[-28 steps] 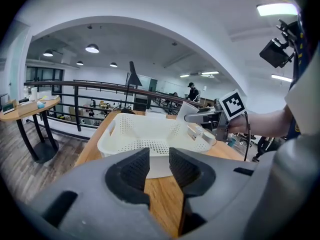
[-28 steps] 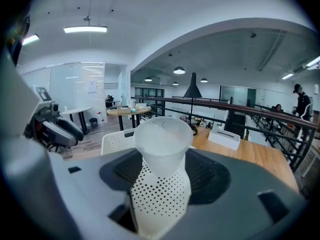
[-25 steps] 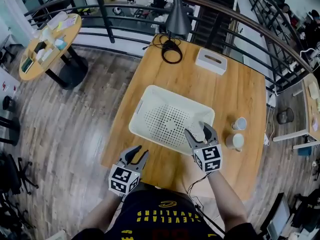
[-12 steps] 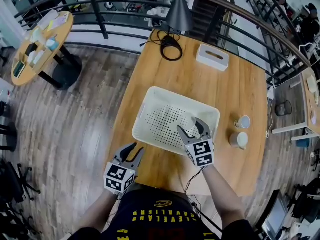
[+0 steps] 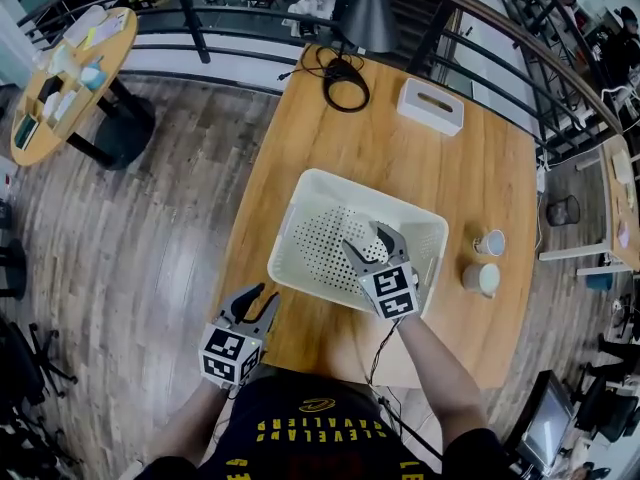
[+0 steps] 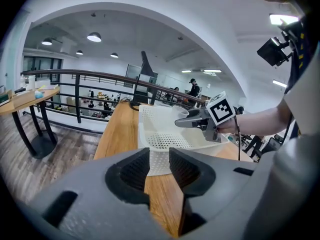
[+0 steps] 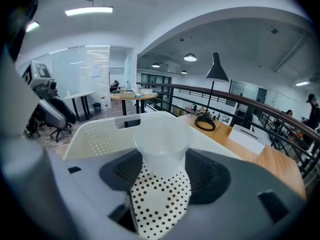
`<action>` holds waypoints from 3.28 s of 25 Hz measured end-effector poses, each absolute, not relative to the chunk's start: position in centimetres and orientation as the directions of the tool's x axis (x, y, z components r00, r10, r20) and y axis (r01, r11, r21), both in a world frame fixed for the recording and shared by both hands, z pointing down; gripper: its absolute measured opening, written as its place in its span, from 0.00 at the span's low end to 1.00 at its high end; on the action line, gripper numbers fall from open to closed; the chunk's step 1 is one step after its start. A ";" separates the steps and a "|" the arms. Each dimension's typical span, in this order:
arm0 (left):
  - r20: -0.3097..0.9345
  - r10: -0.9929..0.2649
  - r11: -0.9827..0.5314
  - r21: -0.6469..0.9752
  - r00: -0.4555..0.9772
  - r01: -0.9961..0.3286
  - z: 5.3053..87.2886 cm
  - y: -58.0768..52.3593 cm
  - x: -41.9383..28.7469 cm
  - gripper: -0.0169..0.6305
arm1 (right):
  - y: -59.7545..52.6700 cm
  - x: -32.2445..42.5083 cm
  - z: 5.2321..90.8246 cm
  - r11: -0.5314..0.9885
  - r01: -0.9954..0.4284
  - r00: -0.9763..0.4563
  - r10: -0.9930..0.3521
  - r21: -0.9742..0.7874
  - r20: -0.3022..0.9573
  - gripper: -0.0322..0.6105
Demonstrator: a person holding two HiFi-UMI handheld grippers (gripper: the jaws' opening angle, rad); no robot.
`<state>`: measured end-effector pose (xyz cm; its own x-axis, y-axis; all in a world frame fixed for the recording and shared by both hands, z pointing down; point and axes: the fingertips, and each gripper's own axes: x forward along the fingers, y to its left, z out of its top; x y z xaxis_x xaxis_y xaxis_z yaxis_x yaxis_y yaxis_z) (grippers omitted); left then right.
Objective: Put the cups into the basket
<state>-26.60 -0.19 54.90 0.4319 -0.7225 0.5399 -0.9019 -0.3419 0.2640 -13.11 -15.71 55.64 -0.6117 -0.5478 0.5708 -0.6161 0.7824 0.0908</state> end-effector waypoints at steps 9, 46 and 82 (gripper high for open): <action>0.554 -0.723 -0.308 0.277 0.413 -0.910 55.6 -0.3 -28.5 0.20 | -16.4 -15.8 58.4 0.820 -0.568 -0.631 -0.491 0.074 0.600 0.47; 0.601 -0.699 -0.237 0.317 0.387 -0.919 58.1 -0.2 -31.0 0.20 | -18.4 -20.9 65.6 0.878 -0.473 -0.629 -0.397 0.076 0.669 0.47; 0.457 -0.806 -0.324 0.192 0.376 -0.926 50.9 -0.7 -23.9 0.19 | -12.2 -11.9 48.7 0.785 -0.620 -0.730 -0.566 -0.023 0.383 0.23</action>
<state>-23.87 -0.67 50.87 0.3765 -0.8057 0.4572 -0.9264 -0.3239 0.1919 -11.95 -12.25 48.71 -0.7304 -0.5658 0.3826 -0.6197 0.7845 -0.0229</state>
